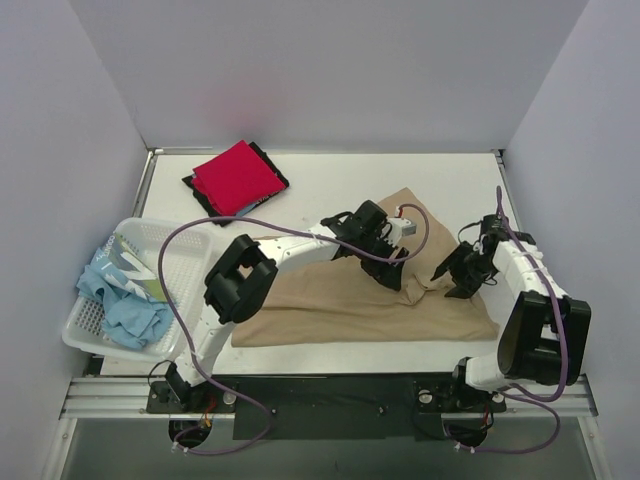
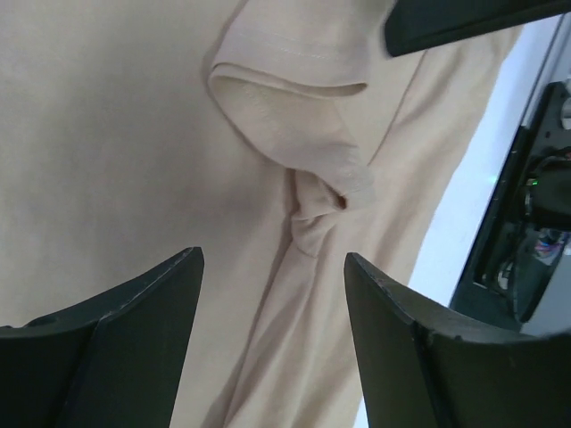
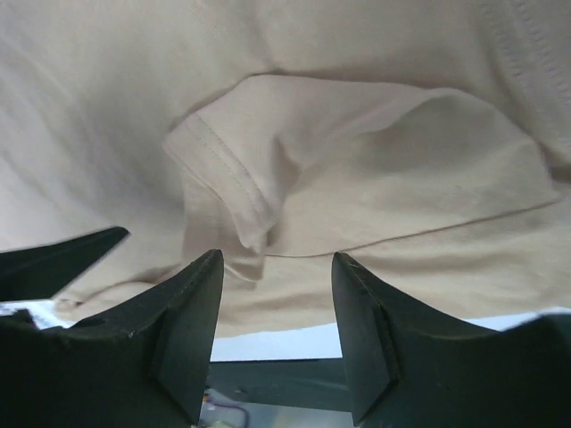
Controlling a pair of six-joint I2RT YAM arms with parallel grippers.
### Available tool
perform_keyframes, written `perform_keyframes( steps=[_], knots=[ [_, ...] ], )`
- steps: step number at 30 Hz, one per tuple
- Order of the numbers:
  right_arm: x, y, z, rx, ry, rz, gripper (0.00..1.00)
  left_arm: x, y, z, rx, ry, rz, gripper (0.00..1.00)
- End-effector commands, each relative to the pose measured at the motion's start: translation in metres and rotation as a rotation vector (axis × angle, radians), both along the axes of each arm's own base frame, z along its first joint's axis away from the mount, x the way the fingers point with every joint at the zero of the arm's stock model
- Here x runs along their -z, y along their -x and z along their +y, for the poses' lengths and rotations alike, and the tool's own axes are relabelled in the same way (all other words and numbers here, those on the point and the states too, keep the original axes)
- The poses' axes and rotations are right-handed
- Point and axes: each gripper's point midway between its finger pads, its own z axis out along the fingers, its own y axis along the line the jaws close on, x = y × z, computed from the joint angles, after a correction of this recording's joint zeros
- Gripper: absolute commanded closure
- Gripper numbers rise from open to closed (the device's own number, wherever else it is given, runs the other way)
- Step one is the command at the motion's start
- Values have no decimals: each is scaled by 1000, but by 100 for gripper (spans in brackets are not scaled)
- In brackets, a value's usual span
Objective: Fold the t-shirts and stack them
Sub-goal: Fold the flattened tshirt in 1/3 of the way
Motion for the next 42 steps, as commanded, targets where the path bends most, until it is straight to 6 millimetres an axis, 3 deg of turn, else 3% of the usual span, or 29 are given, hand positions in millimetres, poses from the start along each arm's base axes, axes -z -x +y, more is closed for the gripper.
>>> perform_keyframes(
  steps=[1,6,9,13,17,18,20,28,34,39,42],
  knots=[
    [7,-1,22,162,-139,20,53,-44,9,-34,50,158,9,25],
    [20,4,18,191,-126,70,55,-40,23,-46,90,182,29,22],
    [24,-6,17,212,-124,50,57,-30,24,-52,64,166,51,21],
    [28,-18,12,235,-114,46,61,-17,19,-53,28,130,68,33],
    [34,-21,11,251,-111,52,78,-11,13,-51,0,100,51,64],
    [34,-22,12,254,-115,51,87,-9,12,-50,-6,93,47,80],
    [34,-25,9,256,-109,43,99,-10,9,-48,-13,86,32,100],
    [0,-62,-23,248,-59,-54,100,-7,-29,-30,-56,-15,-142,100],
    [12,-79,-26,206,-73,-21,100,12,-34,-17,-65,-72,-179,100],
    [13,-94,-30,181,-77,-30,100,19,-56,-5,-127,-153,-265,100],
    [20,-97,-33,178,-76,-14,100,22,-60,2,-134,-191,-291,100]
  ],
)
